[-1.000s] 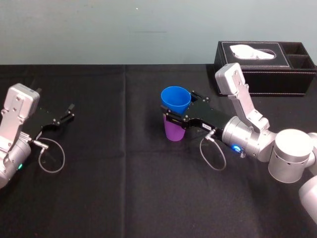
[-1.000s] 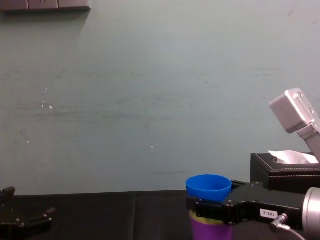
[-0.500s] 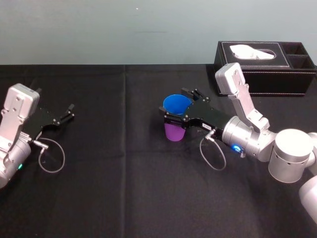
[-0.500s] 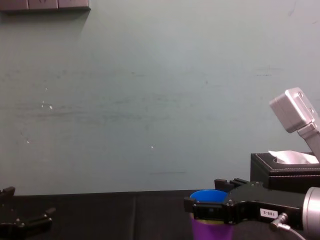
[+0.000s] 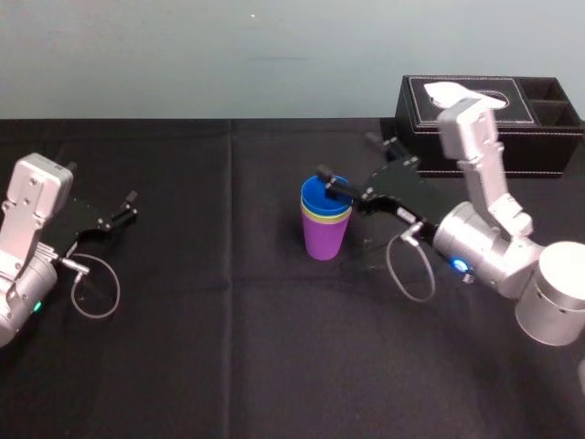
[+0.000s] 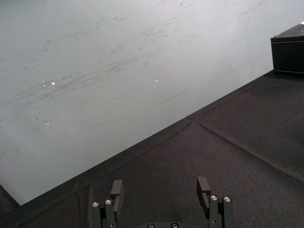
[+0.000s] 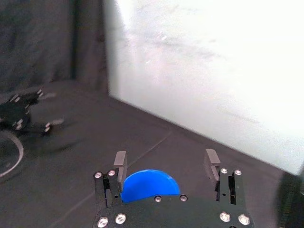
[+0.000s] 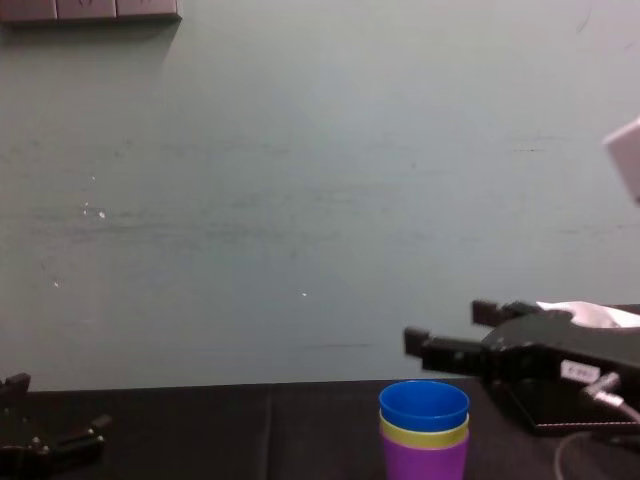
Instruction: Stack the three plastic cups sequentially using one hand.
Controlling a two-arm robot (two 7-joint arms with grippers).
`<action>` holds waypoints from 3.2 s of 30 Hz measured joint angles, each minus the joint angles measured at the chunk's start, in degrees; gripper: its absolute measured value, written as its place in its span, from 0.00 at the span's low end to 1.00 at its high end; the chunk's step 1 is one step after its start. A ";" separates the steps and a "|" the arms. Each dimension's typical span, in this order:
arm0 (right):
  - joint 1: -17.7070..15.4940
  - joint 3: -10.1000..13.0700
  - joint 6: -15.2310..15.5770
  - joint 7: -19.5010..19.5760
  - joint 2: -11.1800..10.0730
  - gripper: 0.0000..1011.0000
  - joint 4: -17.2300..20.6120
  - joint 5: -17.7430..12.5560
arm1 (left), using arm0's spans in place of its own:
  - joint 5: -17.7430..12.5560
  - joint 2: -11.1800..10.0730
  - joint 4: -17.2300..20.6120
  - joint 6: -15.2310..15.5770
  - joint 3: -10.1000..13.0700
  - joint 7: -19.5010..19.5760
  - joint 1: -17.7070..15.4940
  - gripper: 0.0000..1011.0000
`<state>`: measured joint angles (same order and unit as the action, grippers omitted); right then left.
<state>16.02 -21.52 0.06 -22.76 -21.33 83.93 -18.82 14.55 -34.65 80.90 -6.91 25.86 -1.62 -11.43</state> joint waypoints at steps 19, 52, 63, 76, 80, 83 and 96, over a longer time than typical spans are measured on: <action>-9.22 7.14 1.71 21.06 4.06 0.99 5.68 10.86 | 0.00 0.00 0.00 0.00 0.00 0.00 0.00 1.00; -8.16 6.04 1.92 23.59 7.00 0.99 -0.94 17.71 | 0.00 0.00 0.00 0.00 0.00 0.00 0.00 1.00; -8.19 6.04 1.94 23.74 6.95 0.99 -0.85 17.68 | 0.00 0.00 0.00 0.00 0.00 0.00 0.00 1.00; -8.19 6.04 1.94 23.80 6.93 0.99 -0.79 17.64 | 0.00 0.00 0.00 0.00 0.00 0.00 0.00 1.00; -8.19 6.04 1.94 23.81 6.93 0.99 -0.79 17.65 | 0.00 0.00 0.00 0.00 0.00 0.00 0.00 1.00; -8.19 6.04 1.94 23.82 6.93 0.99 -0.79 17.65 | 0.00 0.00 0.00 0.00 0.00 0.00 0.00 1.00; -8.20 6.04 1.94 23.82 6.94 0.99 -0.79 17.65 | 0.00 0.00 0.00 0.00 0.00 0.00 0.00 1.00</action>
<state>7.83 -15.49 2.01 1.07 -14.39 83.14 -1.17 14.55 -34.65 80.90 -6.91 25.86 -1.62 -11.43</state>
